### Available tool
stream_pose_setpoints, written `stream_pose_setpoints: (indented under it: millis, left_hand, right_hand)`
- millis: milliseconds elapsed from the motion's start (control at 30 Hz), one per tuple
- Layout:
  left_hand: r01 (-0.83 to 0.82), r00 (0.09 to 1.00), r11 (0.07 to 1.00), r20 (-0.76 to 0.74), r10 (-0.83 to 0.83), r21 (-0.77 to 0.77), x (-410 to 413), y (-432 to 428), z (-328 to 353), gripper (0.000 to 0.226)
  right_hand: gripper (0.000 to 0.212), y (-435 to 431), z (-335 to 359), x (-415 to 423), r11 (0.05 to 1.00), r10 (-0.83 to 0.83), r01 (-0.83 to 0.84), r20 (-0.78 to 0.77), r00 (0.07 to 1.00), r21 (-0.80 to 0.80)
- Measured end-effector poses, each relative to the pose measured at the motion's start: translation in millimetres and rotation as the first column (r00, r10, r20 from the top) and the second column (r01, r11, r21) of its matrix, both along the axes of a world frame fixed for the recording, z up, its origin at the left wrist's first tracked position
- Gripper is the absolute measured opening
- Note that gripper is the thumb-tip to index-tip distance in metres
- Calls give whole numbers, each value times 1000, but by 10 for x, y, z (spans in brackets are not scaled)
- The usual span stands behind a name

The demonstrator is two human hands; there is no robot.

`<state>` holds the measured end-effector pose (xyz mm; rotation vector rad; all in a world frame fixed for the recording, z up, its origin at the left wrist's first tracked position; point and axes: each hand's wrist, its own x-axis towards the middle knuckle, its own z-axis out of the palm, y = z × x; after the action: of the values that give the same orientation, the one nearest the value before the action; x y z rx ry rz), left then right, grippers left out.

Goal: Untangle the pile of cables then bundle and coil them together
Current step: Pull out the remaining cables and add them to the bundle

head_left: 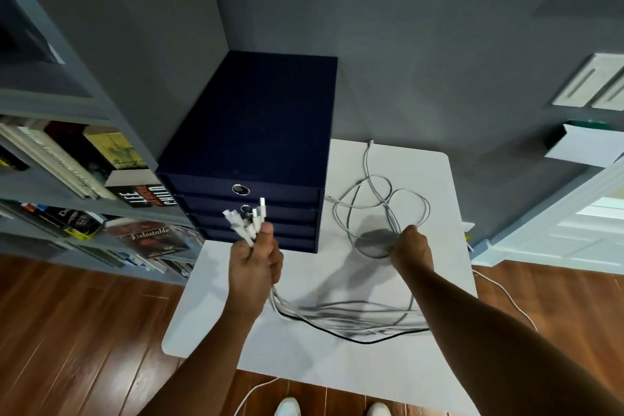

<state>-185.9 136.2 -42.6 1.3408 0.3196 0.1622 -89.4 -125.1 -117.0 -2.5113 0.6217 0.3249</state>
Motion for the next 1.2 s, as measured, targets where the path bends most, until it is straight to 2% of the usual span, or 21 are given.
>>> stream_pose_setpoints:
  millis: [133,233,333,467,533,633,733,833,867,933,1067,1100,1200]
  left_hand:
    - [130,991,985,29,-134,116,22,-237,70,50]
    - [239,966,958,63,-251,157,93,-424,113,50]
    - [351,930,905,25,-367,240,213,-619,172,55]
    - [415,903,831,-56,-426,371,448,-880,138,56]
    - [411,909,839,-94,-405,357,569,-1024,141,50]
    - [359,932,865,-186,-311,351,728,-1214,173,38]
    - [322,937,892,-246,-250,318,864,-1326,174,37]
    - [333,918,926,-288,-275,178,936,-1409,196,38]
    - [319,919,939,-286,-273,130,955,-1422,200,37]
    - [267,938,960,-255,-237,89,983,-1419,222,36]
    - [218,968,969,-150,-199,116,962,-1307,207,30]
    - [224,970,966,-127,-208,128,942,-1273,205,28]
    - [305,951,942,-86,-296,140,867,-1193,195,28]
  right_hand:
    - [26,22,-15,-10,979,-159,153,39,986,134]
    - [33,-38,49,10,904,-244,201,69,967,377]
    - [27,-44,270,-45,772,-230,65,183,956,632]
    - [18,-45,588,-193,644,-219,-111,321,921,757]
    - [12,-68,694,-280,597,-182,-188,360,915,780]
    - [14,-99,760,-415,574,-87,-299,420,904,762]
    - [18,-144,718,-543,604,-14,-355,455,891,714]
    - [8,-175,622,-668,649,143,-415,434,889,637]
    - [13,-179,578,-701,657,192,-427,410,892,621]
    - [30,-193,486,-743,658,221,-374,308,925,653]
    - [14,-213,395,-732,669,305,-317,140,942,672]
    - [13,-200,424,-703,648,309,-298,116,944,701]
    - [27,-168,581,-506,533,108,-125,80,991,837]
